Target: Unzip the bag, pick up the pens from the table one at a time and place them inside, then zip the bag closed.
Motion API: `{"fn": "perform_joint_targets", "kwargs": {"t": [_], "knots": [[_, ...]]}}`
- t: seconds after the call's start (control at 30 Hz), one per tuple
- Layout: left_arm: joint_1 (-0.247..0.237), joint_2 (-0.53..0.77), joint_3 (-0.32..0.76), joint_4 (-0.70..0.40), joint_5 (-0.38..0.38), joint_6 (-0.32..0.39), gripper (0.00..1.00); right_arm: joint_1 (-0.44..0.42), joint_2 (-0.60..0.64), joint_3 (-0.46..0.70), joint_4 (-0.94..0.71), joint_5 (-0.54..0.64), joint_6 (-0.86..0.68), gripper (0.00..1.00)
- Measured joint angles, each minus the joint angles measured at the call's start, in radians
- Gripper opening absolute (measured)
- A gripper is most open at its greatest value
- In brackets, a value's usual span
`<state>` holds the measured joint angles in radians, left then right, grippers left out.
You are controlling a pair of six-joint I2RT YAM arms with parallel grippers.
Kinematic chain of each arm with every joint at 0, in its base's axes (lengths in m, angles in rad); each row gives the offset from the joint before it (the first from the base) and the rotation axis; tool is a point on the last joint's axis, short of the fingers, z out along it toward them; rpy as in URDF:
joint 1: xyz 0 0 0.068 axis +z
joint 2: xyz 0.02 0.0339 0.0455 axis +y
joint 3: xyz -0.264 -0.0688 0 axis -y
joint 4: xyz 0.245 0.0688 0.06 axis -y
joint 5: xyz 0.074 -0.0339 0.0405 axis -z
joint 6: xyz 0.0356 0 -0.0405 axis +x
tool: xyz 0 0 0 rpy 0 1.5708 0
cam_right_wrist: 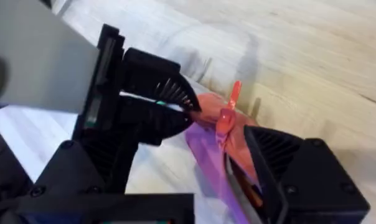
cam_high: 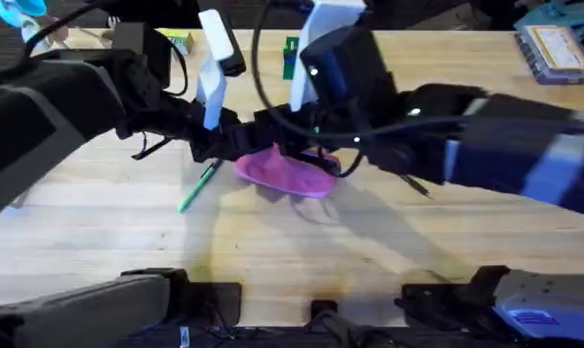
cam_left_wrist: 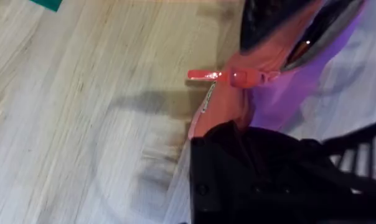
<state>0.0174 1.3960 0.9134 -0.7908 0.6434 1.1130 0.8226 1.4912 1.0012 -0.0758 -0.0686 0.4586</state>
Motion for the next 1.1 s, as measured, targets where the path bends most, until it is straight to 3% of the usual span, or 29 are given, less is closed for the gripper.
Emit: {"fn": "perform_joint_targets", "kwargs": {"t": [0.47, 0.73, 0.77, 0.93, 0.97, 1.1], "knots": [[0.000, 0.000, 0.000, 0.002, 0.001, 0.000, 0.042, -0.066, -0.283, 0.004, -0.409, 0.045, -0.097, 0.997], [0.000, 0.000, 0.000, 0.002, 0.002, 0.000, 0.051, -0.066, -0.365, 0.005, -0.521, 0.057, -0.122, 0.996], [0.000, 0.000, 0.000, 0.003, 0.005, 0.003, 0.144, -0.066, -0.366, 0.005, -0.527, 0.057, -0.123, 0.996], [-0.011, 0.000, 0.000, 0.002, 0.049, 0.002, 0.919, -0.066, -0.366, 0.005, -0.532, 0.057, -0.124, 0.996], [-0.012, 0.000, 0.000, 0.002, 0.053, -0.001, 0.973, -0.066, -0.366, 0.005, -0.532, 0.057, -0.124, 0.996], [-0.012, 0.000, 0.000, 0.002, 0.057, -0.002, 0.992, -0.066, -0.366, 0.006, -0.532, 0.057, -0.124, 0.996]]}}
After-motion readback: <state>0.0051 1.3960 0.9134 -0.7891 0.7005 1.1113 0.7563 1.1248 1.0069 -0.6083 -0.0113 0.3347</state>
